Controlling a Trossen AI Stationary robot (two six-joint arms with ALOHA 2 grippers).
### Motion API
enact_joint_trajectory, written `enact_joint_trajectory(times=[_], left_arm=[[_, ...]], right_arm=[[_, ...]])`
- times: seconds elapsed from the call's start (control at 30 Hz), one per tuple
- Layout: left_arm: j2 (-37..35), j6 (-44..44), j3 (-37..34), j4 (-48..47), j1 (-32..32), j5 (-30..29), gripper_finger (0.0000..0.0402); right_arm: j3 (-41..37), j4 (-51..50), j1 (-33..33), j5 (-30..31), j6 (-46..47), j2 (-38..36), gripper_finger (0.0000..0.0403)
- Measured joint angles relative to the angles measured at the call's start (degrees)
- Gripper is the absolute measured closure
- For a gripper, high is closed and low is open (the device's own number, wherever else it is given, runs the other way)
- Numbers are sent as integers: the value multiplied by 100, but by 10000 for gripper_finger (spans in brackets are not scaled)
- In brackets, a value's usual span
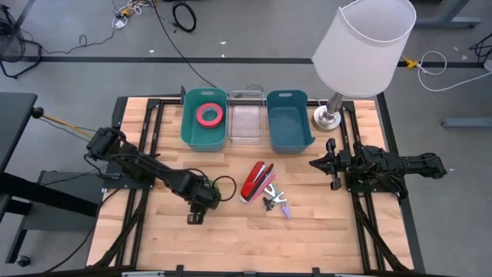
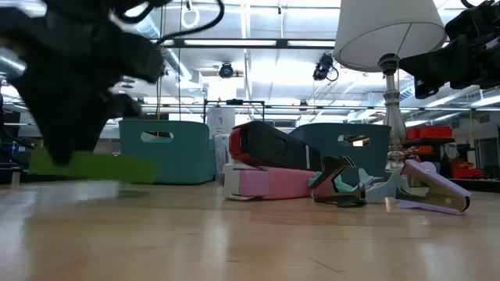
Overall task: Pick and place Stapler, Stapler remover, tape
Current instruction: Put the green tape into the green bin
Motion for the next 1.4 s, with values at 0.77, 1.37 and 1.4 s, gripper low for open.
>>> enact_joint_trajectory(times=[0.77, 1.37, 1.4], left_arm=[[-256, 1124, 2491, -1613, 1046, -576, 303], [-256, 1562, 2699, -2449, 3132, -798, 303], [-256, 1494, 2699, -2449, 3257, -798, 303]], right_arm=[[-1, 15, 0, 2, 0, 0, 387], [-2, 15, -2, 2, 0, 0, 387], [0, 15, 0, 1, 0, 0, 387]])
